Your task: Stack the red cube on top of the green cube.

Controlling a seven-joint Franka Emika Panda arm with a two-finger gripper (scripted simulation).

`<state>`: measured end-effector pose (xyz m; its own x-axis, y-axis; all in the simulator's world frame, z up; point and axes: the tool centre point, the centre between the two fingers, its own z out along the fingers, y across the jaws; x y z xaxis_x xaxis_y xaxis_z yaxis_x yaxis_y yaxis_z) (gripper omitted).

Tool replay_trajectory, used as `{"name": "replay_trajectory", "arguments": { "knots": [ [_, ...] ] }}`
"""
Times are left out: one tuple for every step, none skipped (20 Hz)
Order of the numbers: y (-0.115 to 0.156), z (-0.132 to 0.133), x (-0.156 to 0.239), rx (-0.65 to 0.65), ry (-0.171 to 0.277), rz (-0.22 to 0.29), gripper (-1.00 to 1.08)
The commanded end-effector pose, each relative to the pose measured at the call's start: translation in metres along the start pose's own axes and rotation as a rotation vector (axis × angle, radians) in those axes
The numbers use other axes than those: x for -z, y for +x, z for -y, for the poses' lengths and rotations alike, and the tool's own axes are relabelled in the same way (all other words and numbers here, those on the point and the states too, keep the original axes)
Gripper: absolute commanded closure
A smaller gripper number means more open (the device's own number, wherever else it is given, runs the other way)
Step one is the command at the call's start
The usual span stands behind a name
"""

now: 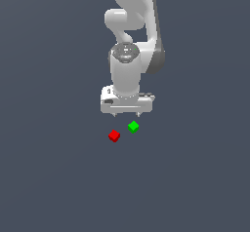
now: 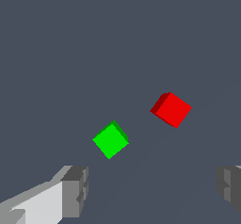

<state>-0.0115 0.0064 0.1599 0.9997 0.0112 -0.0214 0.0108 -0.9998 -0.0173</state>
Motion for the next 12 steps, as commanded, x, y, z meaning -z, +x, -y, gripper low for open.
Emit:
{"name": "replay_trajectory", "arguments": {
  "knots": [
    [0.000, 0.000, 0.000, 0.000, 0.000, 0.000, -0.92],
    [0.000, 0.000, 0.000, -0.001, 0.000, 0.000, -0.92],
    [0.000, 0.000, 0.000, -0.003, 0.000, 0.000, -0.92],
    [0.001, -0.001, -0.001, -0.007, 0.000, 0.000, -0.92],
    [0.001, -0.001, -0.002, -0.013, 0.000, -0.001, -0.92],
    [0.002, -0.002, -0.003, -0.020, 0.000, -0.001, -0.92],
    [0.002, -0.002, -0.004, -0.028, -0.001, -0.001, -0.92],
    [0.003, -0.003, -0.006, -0.039, -0.001, -0.002, -0.92],
    [0.004, -0.004, -0.007, -0.051, -0.001, -0.002, -0.92],
    [0.005, -0.005, -0.009, -0.064, -0.002, -0.003, -0.92],
    [0.007, -0.006, -0.012, -0.080, -0.002, -0.003, -0.92],
    [0.008, -0.008, -0.014, -0.097, -0.002, -0.004, -0.92]
  ]
}}
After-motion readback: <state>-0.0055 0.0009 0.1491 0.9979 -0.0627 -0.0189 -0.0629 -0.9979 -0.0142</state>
